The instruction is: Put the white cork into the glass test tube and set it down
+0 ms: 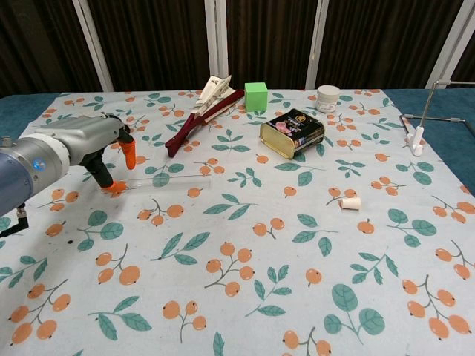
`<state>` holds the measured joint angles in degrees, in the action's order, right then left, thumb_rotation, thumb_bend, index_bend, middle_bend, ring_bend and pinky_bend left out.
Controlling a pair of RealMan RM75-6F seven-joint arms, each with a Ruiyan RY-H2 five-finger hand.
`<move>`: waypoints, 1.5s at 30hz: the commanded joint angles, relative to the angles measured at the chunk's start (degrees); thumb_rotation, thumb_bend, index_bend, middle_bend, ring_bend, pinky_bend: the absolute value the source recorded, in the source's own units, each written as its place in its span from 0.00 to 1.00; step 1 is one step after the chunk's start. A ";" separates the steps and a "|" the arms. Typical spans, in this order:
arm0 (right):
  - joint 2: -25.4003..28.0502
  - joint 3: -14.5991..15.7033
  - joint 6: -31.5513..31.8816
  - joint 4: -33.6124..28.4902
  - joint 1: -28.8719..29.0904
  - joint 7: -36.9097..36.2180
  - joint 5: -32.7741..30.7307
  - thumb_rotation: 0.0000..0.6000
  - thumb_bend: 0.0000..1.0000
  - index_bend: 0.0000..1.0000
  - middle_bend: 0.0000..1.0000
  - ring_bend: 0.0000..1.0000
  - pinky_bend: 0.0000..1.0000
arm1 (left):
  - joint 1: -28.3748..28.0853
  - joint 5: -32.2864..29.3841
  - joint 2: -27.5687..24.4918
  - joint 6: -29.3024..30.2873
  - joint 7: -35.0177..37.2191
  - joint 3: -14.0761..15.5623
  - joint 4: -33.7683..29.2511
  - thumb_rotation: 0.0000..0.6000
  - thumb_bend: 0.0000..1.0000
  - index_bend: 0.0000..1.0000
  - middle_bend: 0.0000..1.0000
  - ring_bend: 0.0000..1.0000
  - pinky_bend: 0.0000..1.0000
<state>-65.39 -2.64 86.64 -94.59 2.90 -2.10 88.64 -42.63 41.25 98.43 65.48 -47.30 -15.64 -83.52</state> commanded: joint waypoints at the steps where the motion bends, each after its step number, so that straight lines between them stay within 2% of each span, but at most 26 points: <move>1: -0.02 -0.01 -0.04 -0.04 0.00 -0.03 -0.08 1.00 0.30 0.00 0.00 0.00 0.00 | -0.90 -1.29 1.08 0.04 -0.39 -0.74 0.74 1.00 0.37 0.45 0.26 0.03 0.00; 5: -0.01 -0.07 -0.14 -0.18 0.00 -0.03 -0.34 1.00 0.30 0.00 0.00 0.00 0.00 | -2.02 -3.49 2.28 0.85 -1.93 -1.37 1.11 1.00 0.38 0.44 0.31 0.03 0.00; 8: 0.08 -0.04 -0.15 -0.21 0.00 -0.11 -0.30 1.00 0.30 0.00 0.00 0.00 0.00 | -2.46 -4.37 2.72 1.63 -2.86 -1.34 1.61 1.00 0.39 0.43 0.39 0.06 0.00; 13: 0.22 0.01 -0.10 -0.25 -0.05 -0.38 -0.21 1.00 0.30 0.00 0.00 0.00 0.00 | -2.92 -4.85 3.49 2.35 -3.11 -1.26 3.05 1.00 0.39 0.43 0.43 0.06 0.00; 33: 0.05 0.11 0.16 -0.08 0.03 -1.00 0.43 1.00 0.30 0.00 0.00 0.00 0.00 | -5.33 -8.10 6.75 0.64 -3.95 -1.50 6.58 1.00 0.42 0.43 0.46 0.07 0.00; 45: -0.01 0.10 0.17 -0.12 -0.01 -0.86 0.29 1.00 0.30 0.00 0.00 0.00 0.00 | -5.77 -8.09 7.35 0.43 -3.51 -1.04 7.52 1.00 0.43 0.48 0.53 0.10 0.00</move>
<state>-65.39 -2.54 86.81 -94.71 2.89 -2.96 88.93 -48.39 33.08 105.77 65.90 -50.88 -16.70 -76.01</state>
